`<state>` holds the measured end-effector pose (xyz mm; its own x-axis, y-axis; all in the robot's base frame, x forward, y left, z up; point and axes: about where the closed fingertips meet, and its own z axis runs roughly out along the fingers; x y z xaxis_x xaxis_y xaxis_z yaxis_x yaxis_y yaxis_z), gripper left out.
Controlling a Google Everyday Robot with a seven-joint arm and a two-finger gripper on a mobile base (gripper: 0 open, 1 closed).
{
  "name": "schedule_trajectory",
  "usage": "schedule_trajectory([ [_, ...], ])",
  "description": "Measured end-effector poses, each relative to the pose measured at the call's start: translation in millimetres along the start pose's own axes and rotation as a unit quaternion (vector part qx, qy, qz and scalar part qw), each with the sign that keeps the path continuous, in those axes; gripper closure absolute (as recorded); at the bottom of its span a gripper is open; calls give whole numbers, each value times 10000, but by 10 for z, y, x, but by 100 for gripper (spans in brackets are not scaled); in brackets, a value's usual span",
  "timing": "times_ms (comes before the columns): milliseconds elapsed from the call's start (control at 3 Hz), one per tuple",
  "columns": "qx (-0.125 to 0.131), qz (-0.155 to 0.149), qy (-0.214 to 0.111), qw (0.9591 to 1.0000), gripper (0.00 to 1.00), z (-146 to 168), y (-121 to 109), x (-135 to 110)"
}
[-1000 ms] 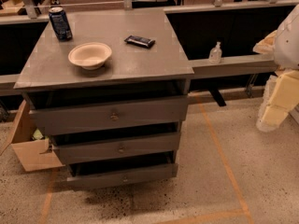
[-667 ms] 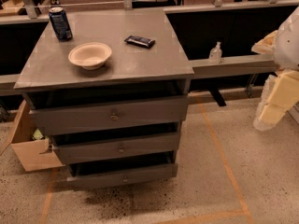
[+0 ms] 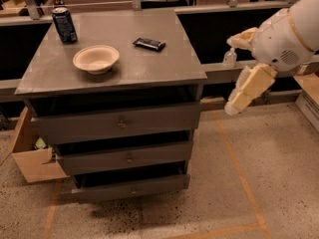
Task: Move rxbar blueberry near paper bowl
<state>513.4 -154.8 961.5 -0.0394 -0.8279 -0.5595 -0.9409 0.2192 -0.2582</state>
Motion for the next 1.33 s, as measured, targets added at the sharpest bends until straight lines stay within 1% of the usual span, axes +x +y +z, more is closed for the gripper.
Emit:
schedule_trajectory([
  [333,-64,144,-847,9963,0,370,-263,-252],
  [667,47,501,-1467,9879,0,673,-605,-350],
  [1000,280,1270,-1987,9714,0,924,-999,-229],
  [1333,806,1865,-2404,9492,0,1040,-1436,-105],
])
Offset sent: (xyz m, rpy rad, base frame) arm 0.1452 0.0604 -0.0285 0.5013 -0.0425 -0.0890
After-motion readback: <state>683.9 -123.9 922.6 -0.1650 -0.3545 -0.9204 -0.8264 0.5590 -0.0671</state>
